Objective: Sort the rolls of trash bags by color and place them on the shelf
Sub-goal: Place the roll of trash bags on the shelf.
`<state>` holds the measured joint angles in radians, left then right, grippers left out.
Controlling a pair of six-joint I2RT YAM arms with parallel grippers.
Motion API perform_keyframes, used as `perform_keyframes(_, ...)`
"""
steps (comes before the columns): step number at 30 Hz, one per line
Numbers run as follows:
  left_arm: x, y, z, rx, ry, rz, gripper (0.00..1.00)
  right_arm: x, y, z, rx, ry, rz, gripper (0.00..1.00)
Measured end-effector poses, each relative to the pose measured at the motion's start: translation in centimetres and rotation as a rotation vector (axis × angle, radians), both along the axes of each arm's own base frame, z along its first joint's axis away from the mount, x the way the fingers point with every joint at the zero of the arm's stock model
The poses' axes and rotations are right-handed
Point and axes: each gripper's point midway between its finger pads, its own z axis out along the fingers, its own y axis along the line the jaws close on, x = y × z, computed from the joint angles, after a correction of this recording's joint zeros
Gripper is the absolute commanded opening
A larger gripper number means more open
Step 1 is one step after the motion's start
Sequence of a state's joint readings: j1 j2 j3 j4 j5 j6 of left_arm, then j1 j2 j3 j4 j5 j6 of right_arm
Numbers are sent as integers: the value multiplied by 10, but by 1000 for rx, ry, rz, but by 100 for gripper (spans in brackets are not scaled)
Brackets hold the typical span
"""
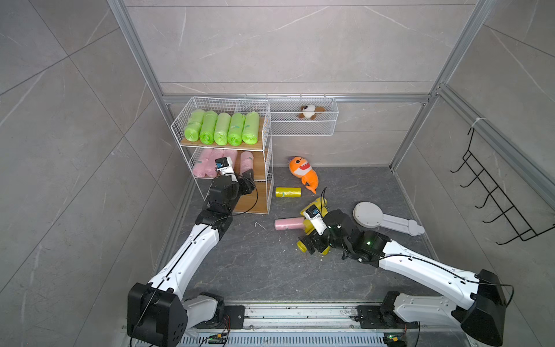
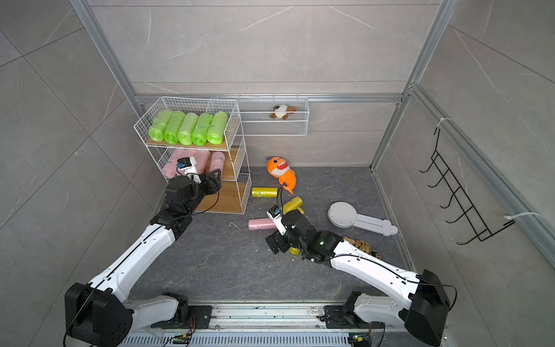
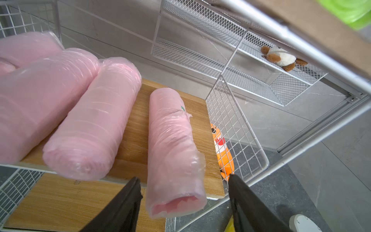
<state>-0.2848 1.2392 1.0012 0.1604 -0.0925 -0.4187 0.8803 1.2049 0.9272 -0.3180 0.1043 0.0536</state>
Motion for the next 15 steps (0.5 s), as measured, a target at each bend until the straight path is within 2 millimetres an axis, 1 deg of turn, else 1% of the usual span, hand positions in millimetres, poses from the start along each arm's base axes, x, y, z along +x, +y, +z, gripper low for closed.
perform_keyframes(4,9,2,-5,-4,16,1,71,0,0,0,0,0,0,100)
perform_keyframes(7,16,1,-10,-4,30,-1,67,0,0,0,0,0,0,100)
perform_keyframes(11,22,-4,-20,-17,58,-15,58,0,0,0,0,0,0,100)
perform_keyframes(15,25,-5,-21,-26,61,-18,48,0,0,0,0,0,0,99)
